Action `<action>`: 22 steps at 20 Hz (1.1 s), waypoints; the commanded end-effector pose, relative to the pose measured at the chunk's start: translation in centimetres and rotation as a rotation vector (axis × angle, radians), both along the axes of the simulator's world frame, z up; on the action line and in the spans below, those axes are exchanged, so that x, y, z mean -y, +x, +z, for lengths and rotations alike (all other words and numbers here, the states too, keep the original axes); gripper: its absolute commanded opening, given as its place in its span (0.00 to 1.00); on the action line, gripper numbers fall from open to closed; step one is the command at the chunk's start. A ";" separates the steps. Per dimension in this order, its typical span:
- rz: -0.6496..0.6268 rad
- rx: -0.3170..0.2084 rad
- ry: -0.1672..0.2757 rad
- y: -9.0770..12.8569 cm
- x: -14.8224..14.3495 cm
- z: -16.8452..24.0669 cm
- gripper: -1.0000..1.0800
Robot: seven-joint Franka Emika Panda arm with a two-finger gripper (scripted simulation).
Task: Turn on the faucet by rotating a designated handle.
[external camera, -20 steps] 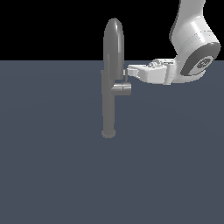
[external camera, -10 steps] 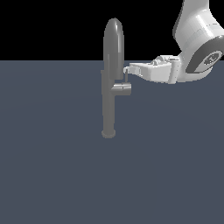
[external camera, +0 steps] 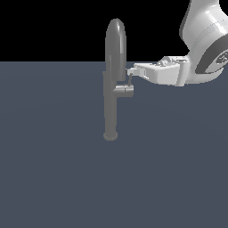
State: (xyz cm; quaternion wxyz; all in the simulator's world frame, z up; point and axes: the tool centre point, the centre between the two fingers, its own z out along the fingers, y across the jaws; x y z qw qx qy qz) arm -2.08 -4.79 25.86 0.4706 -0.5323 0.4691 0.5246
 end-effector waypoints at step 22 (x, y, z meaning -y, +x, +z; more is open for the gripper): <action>0.007 -0.009 0.006 -5.8 0.7 -4.6 0.00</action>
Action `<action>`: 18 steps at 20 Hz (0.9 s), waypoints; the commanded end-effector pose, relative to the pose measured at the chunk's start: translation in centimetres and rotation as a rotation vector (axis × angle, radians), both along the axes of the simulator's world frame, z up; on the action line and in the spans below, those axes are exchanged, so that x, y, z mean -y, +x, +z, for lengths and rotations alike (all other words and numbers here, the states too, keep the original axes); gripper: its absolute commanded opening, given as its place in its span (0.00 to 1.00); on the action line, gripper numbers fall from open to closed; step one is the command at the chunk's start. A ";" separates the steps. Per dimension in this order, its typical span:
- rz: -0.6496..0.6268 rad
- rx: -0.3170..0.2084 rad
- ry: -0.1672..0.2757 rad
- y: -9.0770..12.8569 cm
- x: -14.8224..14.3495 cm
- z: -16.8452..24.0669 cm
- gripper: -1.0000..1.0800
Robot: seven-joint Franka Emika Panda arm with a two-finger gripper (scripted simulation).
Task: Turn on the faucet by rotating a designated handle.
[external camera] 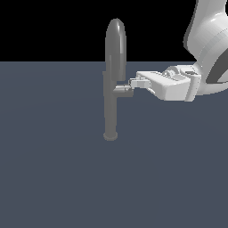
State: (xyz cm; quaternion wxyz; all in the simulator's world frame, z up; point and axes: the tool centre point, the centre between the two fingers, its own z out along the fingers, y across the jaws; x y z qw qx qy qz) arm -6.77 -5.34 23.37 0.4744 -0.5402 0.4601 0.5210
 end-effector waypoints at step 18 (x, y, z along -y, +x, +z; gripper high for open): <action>-0.001 -0.022 0.003 0.2 0.0 -6.4 0.00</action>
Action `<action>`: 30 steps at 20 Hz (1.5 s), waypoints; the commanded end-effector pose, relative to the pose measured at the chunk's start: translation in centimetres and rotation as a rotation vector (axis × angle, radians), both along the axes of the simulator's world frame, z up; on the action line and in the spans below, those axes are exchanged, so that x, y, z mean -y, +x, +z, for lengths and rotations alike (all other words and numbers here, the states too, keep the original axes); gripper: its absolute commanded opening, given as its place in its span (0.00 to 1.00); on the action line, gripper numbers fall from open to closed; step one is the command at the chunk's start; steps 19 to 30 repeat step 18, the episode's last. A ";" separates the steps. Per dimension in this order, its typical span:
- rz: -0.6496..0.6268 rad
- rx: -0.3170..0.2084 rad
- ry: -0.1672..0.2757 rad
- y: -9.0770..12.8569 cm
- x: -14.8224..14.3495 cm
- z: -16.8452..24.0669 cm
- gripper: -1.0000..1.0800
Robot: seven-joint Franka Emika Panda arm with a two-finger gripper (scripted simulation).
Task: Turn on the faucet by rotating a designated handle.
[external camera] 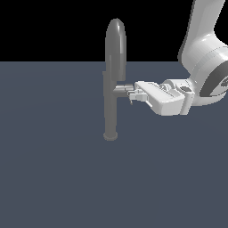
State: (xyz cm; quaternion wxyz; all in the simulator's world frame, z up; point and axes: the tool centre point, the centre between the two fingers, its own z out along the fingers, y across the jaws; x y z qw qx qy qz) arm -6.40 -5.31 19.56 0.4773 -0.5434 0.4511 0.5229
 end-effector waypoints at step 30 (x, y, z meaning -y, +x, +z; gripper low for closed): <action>-0.013 -0.043 -0.008 2.7 -0.3 -5.7 0.00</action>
